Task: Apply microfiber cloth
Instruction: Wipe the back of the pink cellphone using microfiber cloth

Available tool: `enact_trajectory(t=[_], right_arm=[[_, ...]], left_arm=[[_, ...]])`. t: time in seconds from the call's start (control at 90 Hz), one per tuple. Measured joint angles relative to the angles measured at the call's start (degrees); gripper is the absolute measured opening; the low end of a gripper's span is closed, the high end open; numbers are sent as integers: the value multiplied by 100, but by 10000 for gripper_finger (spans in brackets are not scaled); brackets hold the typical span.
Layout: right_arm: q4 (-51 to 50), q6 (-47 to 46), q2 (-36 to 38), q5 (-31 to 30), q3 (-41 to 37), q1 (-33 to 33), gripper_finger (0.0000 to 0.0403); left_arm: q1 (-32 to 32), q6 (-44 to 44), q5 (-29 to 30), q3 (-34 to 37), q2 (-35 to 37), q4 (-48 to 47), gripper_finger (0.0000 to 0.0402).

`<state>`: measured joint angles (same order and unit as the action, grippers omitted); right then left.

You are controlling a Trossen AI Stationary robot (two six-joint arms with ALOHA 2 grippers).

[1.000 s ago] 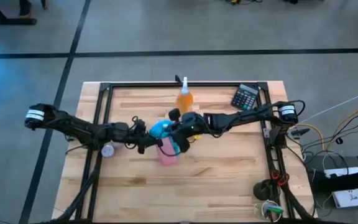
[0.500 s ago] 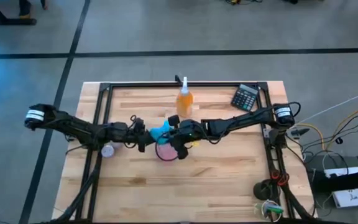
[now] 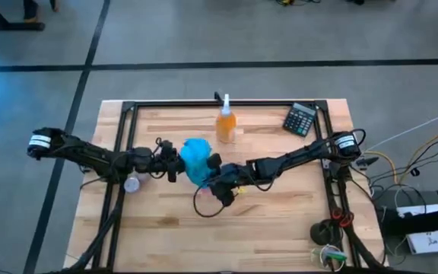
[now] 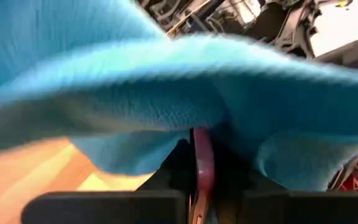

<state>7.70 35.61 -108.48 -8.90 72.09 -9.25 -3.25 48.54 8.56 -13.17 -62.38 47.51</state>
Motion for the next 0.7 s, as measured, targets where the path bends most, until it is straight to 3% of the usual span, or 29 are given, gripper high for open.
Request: enact_trajectory(t=[0.178, 0.311, 0.511, 0.7], right_arm=[[743, 305, -105, -337, 17, 168, 0], [1006, 450, -190, -104, 26, 263, 0], [1023, 284, -211, 135, -118, 176, 0], [559, 222, -228, -23, -188, -153, 0]], left_arm=[[13, 210, 135, -7, -41, 75, 15], [5, 248, 70, -104, -80, 18, 15], [2, 124, -157, -168, 27, -161, 15], [20, 110, -212, -168, 184, -369, 15]])
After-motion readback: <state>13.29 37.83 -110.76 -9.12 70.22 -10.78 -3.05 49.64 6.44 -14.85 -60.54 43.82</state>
